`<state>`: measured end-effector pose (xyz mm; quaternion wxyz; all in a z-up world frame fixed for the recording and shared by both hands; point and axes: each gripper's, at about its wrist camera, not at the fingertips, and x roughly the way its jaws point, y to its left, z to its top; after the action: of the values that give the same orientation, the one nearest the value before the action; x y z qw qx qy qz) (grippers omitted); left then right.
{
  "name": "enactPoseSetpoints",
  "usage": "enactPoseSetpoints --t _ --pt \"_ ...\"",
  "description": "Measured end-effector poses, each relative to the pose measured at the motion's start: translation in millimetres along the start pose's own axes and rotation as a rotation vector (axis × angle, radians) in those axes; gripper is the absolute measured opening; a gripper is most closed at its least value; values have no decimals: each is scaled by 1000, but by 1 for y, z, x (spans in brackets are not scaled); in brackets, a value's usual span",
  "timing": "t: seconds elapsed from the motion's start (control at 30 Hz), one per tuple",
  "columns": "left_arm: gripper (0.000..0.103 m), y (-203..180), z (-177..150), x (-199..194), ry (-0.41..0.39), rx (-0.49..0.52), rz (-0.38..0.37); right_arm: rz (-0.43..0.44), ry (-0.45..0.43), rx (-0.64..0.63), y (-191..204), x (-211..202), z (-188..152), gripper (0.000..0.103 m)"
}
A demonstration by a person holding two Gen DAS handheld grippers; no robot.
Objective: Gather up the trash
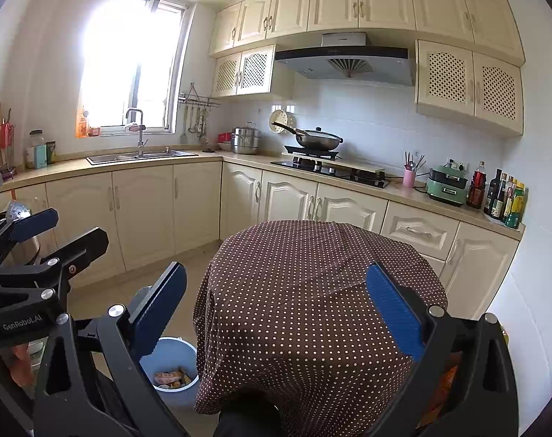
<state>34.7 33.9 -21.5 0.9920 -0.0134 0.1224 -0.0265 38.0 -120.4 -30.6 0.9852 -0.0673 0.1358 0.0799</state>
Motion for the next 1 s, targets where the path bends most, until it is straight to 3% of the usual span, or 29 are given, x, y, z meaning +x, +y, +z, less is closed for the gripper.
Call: enactPoseSetpoints --t 1.0 --pt "93 3 -2 1 9 2 1 -2 2 0 5 -2 1 96"
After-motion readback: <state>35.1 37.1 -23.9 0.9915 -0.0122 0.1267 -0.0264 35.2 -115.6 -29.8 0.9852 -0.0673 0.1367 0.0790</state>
